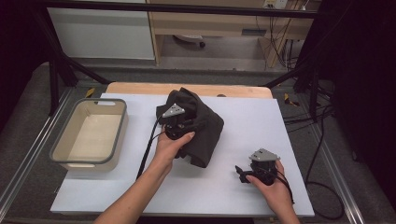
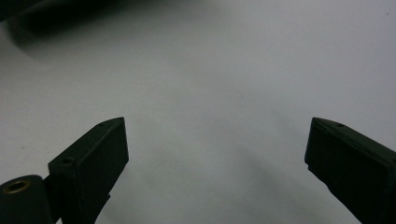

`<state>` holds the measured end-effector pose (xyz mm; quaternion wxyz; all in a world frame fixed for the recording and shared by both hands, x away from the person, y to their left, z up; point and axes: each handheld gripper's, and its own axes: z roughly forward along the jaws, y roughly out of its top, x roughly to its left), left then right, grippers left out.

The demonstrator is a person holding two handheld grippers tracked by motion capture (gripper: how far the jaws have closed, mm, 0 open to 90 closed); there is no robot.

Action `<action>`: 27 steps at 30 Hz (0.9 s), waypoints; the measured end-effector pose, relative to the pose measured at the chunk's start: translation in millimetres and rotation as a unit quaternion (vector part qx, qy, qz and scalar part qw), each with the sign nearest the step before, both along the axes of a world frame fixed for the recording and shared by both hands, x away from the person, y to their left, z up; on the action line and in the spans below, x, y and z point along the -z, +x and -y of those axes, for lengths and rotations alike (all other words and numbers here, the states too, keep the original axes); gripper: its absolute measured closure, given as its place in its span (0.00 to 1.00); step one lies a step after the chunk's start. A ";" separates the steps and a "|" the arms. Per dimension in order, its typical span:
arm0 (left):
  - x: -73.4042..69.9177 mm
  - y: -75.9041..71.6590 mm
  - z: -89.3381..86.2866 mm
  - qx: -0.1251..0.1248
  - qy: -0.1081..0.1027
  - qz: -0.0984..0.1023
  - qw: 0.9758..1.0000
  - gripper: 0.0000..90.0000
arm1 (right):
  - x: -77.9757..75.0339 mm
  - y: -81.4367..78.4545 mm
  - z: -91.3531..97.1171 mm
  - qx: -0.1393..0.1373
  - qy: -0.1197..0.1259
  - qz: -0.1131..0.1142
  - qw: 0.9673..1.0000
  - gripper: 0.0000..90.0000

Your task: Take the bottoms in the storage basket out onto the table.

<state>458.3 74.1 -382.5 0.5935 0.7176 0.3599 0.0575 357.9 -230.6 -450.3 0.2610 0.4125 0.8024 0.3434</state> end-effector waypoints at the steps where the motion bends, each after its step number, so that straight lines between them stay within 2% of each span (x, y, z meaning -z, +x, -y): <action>1: 1.6 -0.4 0.9 -0.001 -0.002 -0.002 1.000 0.81 | -0.1 -0.2 0.5 0.000 -0.001 0.001 1.000 0.08; 10: 12.5 -4.5 9.4 0.010 0.007 -0.010 1.000 0.80 | -0.8 -0.4 1.8 0.003 0.001 0.001 1.000 0.08; 27: 15.0 -10.6 11.5 0.019 0.000 -0.014 1.000 0.80 | -1.6 -1.0 4.0 0.008 0.003 0.003 1.000 0.08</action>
